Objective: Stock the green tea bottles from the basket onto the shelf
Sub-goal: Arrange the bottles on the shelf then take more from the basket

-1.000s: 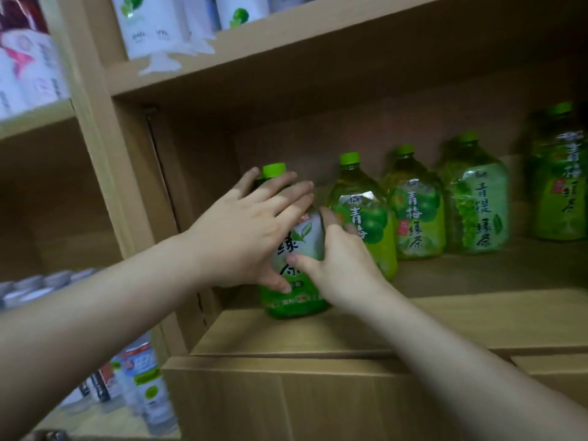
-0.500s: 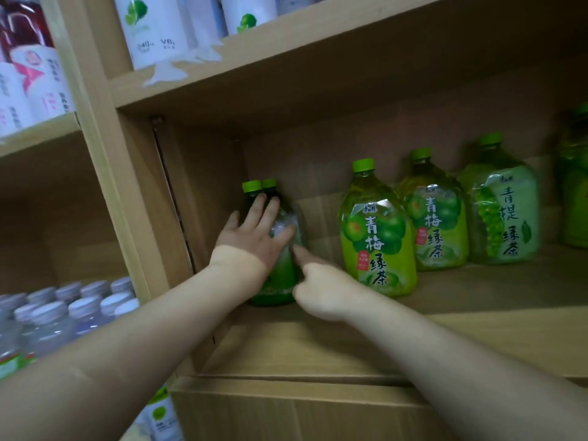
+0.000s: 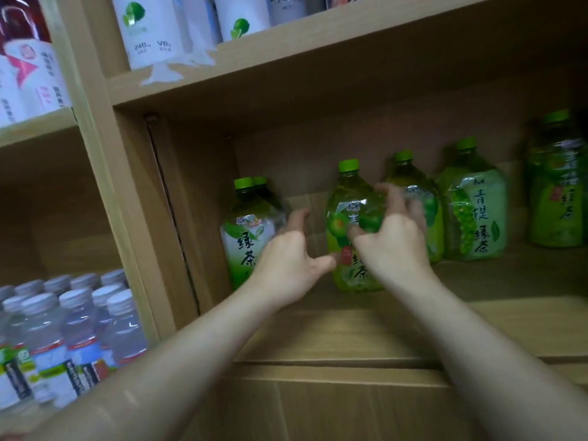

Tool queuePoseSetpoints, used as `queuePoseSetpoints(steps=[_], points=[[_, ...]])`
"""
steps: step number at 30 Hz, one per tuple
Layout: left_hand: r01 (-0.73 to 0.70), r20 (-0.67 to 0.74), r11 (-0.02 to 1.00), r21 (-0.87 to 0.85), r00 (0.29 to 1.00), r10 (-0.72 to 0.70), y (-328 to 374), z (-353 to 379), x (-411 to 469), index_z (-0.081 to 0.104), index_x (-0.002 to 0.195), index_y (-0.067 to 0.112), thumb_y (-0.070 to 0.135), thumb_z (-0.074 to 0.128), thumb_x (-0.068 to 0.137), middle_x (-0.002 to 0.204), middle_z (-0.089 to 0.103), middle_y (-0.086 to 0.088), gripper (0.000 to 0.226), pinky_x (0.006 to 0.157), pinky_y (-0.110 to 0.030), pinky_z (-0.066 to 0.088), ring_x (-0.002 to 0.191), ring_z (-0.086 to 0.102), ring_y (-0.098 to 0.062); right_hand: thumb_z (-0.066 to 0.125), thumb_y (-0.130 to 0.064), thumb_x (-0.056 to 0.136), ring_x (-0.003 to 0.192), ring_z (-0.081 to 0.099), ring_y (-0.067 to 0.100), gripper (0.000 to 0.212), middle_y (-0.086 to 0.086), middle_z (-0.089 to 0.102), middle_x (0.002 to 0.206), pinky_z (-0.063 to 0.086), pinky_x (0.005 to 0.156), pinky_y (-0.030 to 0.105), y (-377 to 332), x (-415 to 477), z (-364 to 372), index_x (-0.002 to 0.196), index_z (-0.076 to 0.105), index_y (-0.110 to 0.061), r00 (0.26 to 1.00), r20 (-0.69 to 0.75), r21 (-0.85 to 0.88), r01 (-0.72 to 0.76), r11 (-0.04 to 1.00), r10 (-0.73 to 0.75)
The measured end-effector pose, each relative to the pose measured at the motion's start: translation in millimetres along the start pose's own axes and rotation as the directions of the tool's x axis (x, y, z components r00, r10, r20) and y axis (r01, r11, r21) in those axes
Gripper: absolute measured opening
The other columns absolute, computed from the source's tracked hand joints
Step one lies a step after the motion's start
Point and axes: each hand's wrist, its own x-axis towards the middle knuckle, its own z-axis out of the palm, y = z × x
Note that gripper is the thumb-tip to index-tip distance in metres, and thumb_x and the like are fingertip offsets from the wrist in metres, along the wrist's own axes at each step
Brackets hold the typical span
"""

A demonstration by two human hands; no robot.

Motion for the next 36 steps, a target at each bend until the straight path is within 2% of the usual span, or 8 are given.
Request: queuePoseSetpoints(steps=[8, 14, 20, 23, 25, 29, 34, 36], points=[[0.126, -0.128, 0.989, -0.082, 0.982, -0.136, 15, 44, 11, 0.028, 0.11, 0.025, 0.038, 0.071, 0.079, 0.104, 0.063, -0.004, 0.055, 0.078, -0.044, 0.053, 0.09, 0.063, -0.03, 0.069, -0.014, 0.076, 0.118, 0.053, 0.026, 0.07, 0.008, 0.042, 0.136, 0.042, 0.103, 0.034, 12, 4, -38, 0.138, 0.04, -0.027, 0.981, 0.191, 0.029, 0.019, 0.999, -0.025], [-0.029, -0.287, 0.978, 0.205, 0.954, 0.089, 39, 53, 5, 0.035, 0.125, 0.021, 0.039, 0.076, 0.072, 0.123, 0.037, -0.01, 0.068, 0.085, -0.043, 0.047, 0.116, 0.041, -0.032, 0.073, -0.032, 0.079, 0.113, 0.048, 0.023, 0.068, 0.01, 0.044, 0.131, 0.042, 0.094, 0.035, 37, 7, -154, 0.138, 0.04, -0.021, 0.917, -0.25, -0.36, 0.211, 0.909, -0.312], [-0.005, -0.383, 0.998, -0.063, 0.923, -0.02, 52, 66, 21, 0.035, 0.137, 0.018, 0.027, 0.084, 0.063, 0.137, 0.032, -0.022, 0.089, 0.101, -0.05, 0.028, 0.123, 0.029, -0.042, 0.075, -0.055, 0.066, 0.135, 0.03, 0.035, 0.089, 0.015, 0.035, 0.144, 0.034, 0.096, 0.058, 69, 6, -201, 0.141, 0.034, -0.031, 0.845, -0.447, -0.561, -0.008, 0.828, -0.295], [0.045, -0.362, 0.98, -0.192, 0.925, -0.113, 49, 67, 24, 0.029, 0.142, 0.019, 0.024, 0.085, 0.063, 0.143, 0.031, -0.021, 0.097, 0.106, -0.047, 0.025, 0.129, 0.028, -0.041, 0.077, -0.066, 0.052, 0.141, 0.026, 0.036, 0.121, 0.012, 0.017, 0.157, 0.031, 0.107, 0.058, 87, 10, -224, 0.148, 0.006, -0.043, 0.947, -0.283, -0.225, -0.22, 0.949, 0.153], [0.104, -0.26, 0.933, -0.343, 0.944, -0.201, 47, 65, 26, 0.02, 0.145, 0.026, 0.024, 0.085, 0.065, 0.147, 0.031, -0.015, 0.103, 0.107, -0.045, 0.03, 0.131, 0.033, -0.036, 0.08, -0.061, 0.044, 0.133, 0.04, 0.035, 0.131, 0.013, 0.027, 0.154, 0.039, 0.106, 0.053, 90, 9, -231, 0.147, 0.0, -0.045, 0.962, -0.07, -0.134, -0.271, 0.953, 0.264], [0.137, -0.141, 0.804, -0.579, 0.954, -0.263, 39, 63, 28, 0.023, 0.144, 0.03, 0.021, 0.086, 0.064, 0.135, 0.05, -0.002, 0.103, 0.1, -0.04, 0.044, 0.116, 0.053, -0.023, 0.089, -0.036, 0.058, 0.125, 0.05, 0.029, 0.126, 0.011, 0.042, 0.147, 0.043, 0.104, 0.043, 80, 11, -215, 0.15, 0.003, -0.036, 0.978, 0.099, -0.25, -0.153, 0.956, 0.183], [0.232, 0.032, 0.639, -0.734, 0.95, -0.309, 27, 67, 25, 0.04, 0.135, 0.029, 0.022, 0.086, 0.064, 0.118, 0.062, 0.001, 0.085, 0.089, -0.038, 0.052, 0.104, 0.061, -0.02, 0.085, -0.053, 0.051, 0.098, 0.066, 0.027, 0.127, 0.009, 0.061, 0.124, 0.053, 0.088, 0.038, 69, 19, -142, 0.149, 0.006, -0.035, 0.986, 0.127, -0.291, -0.068, 0.954, 0.109], [0.234, 0.04, 0.634, -0.737, 0.951, -0.305, 23, 69, 26, 0.042, 0.133, 0.028, 0.024, 0.085, 0.066, 0.117, 0.064, 0.001, 0.08, 0.088, -0.04, 0.053, 0.102, 0.062, -0.02, 0.086, -0.052, 0.054, 0.107, 0.062, 0.028, 0.126, 0.011, 0.058, 0.128, 0.051, 0.091, 0.036, 67, 25, -118, 0.15, 0.006, -0.033, 0.983, 0.151, -0.28, -0.055, 0.958, 0.1]])
